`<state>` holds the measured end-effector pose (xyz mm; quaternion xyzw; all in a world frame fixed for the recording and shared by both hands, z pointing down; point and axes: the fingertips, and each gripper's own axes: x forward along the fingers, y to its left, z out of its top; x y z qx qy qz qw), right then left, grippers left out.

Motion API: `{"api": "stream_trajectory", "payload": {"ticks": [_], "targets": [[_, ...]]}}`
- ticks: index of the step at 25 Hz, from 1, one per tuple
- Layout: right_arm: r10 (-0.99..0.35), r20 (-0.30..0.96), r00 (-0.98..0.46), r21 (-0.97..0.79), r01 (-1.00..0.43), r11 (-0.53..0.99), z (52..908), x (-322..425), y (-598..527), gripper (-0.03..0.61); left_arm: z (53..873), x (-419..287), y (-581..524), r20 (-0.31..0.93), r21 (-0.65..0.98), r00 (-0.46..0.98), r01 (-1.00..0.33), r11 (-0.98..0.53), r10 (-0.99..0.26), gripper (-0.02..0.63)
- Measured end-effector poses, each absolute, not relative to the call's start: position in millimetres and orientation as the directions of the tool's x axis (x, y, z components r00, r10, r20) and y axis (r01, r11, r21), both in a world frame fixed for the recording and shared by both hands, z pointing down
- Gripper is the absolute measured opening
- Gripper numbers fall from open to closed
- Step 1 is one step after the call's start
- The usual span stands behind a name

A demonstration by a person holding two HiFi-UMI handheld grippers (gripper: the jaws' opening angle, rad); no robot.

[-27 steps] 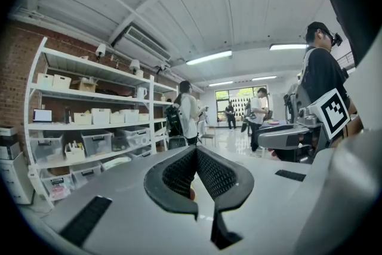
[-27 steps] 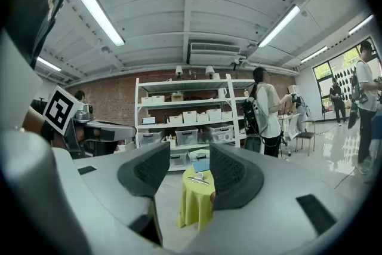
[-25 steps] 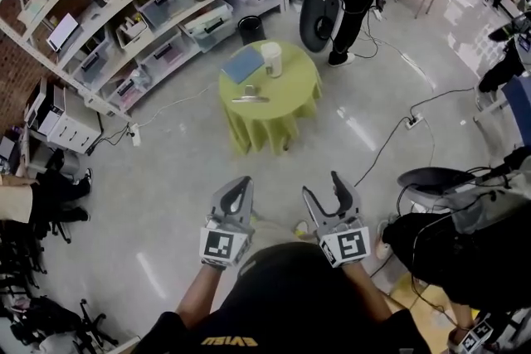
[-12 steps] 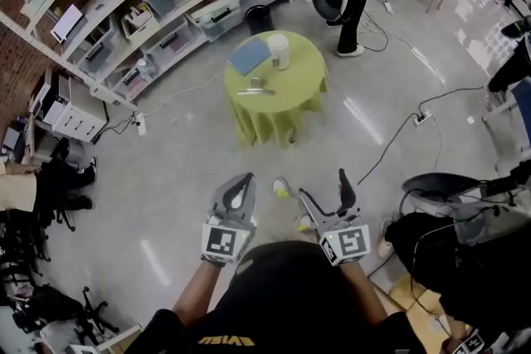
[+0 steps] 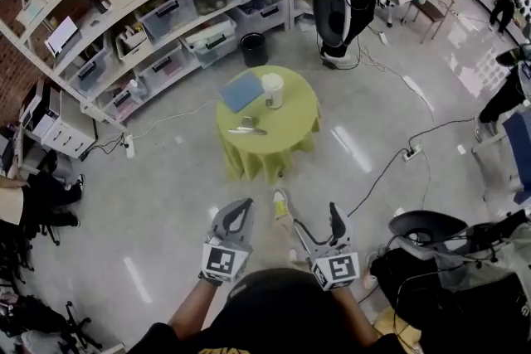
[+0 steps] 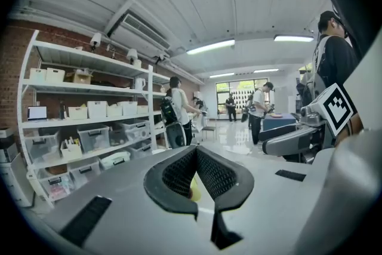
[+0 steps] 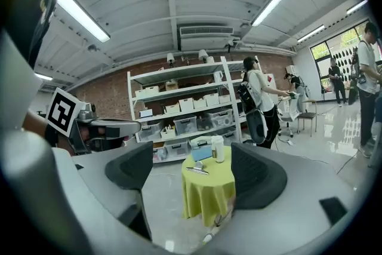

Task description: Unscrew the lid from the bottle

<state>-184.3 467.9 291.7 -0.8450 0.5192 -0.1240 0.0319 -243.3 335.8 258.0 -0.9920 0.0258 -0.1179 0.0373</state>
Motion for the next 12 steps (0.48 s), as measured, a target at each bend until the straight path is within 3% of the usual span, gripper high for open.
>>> {"api": "stream_trajectory", "payload": {"ticks": [12], "targets": [[-0.888, 0.181, 0.422, -0.128, -0.886, -0.446, 266, -53, 349, 0.353, 263, -114, 236, 0.250, -0.078, 0.968, 0.023, -0.997, 0.003, 0.017]]}}
